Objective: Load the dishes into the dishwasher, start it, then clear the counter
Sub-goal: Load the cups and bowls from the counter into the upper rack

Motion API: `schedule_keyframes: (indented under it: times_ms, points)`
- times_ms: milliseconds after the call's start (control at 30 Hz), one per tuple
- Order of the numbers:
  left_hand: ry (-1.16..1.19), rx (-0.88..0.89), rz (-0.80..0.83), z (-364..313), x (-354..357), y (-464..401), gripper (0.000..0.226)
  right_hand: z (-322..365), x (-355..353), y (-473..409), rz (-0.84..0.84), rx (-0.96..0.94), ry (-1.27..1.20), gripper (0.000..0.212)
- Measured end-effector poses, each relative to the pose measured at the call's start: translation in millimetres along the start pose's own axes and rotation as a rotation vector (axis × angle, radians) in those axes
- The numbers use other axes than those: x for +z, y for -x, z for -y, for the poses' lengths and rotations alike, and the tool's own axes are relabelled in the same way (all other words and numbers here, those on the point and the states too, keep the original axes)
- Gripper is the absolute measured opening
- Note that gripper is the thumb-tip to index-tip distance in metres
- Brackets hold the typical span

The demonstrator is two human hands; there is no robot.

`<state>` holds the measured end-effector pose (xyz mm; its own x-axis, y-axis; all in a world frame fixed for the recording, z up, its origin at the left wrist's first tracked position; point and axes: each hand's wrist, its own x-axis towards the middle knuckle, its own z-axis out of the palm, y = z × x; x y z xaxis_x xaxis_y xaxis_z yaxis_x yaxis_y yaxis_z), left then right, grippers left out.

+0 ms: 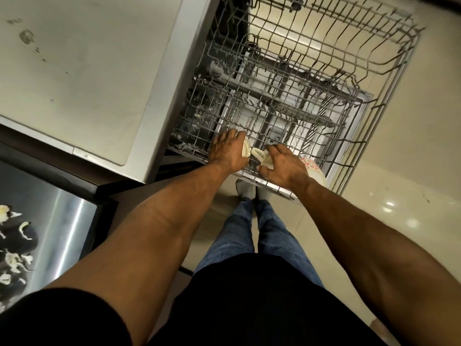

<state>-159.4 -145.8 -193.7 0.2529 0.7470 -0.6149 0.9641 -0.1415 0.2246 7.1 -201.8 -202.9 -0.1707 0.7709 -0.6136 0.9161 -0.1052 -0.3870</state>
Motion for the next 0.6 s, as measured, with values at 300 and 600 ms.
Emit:
schedule_keyframes:
  times_ms: [300,600]
  points:
    - [0.002,0.030,-0.202,-21.6,-50.3,48.4,0.052,25.2,-62.3,16.7,-0.194,-0.077,-0.113,0.060]
    - [-0.093,0.141,-0.640,-29.5,-121.6,103.0,0.057,58.4,-152.5,30.6,-0.452,-0.388,-0.060,0.049]
